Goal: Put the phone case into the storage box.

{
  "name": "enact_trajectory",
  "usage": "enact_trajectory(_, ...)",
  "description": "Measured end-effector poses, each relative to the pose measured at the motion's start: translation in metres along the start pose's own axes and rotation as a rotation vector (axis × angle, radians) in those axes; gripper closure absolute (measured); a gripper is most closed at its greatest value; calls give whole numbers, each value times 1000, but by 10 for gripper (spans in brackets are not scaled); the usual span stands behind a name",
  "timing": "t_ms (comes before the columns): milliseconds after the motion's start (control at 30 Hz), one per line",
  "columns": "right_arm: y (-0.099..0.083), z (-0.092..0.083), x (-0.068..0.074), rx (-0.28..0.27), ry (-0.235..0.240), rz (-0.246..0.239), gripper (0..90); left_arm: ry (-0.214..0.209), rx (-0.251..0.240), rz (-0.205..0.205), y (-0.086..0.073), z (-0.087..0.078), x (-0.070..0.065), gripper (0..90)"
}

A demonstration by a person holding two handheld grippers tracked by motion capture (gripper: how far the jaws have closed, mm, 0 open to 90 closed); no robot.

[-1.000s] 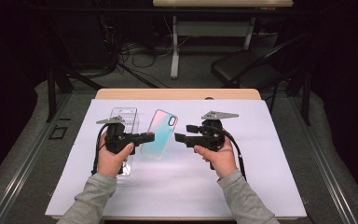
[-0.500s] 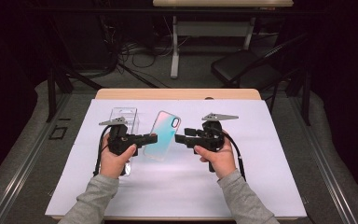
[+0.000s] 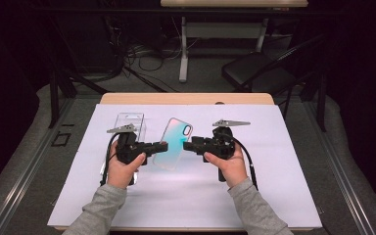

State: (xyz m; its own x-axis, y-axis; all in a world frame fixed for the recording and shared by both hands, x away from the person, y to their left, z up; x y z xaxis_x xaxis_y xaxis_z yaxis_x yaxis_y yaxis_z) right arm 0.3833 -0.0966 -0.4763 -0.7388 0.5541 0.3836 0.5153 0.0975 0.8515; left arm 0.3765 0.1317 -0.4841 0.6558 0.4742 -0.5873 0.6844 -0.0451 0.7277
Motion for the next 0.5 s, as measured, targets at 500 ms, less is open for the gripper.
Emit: enact_trajectory(500, -5, 5, 1, 21, 24, 42, 536, -15, 8, 6, -3, 6, -5, 816)
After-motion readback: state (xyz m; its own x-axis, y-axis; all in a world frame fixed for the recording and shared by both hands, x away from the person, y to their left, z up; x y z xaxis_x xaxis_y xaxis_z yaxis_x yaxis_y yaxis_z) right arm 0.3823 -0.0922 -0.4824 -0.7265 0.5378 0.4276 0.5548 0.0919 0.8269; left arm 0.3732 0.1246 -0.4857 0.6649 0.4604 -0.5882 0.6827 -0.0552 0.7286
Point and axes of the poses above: each handheld gripper's, and its own axes: z roughly forward along the jaws, y roughly out of its top, x roughly to its left, the point moved 4 cm from there along z, roughly forward along the jaws, and after that the axes turned 7 degrees about -z, right-handed, at the moved point
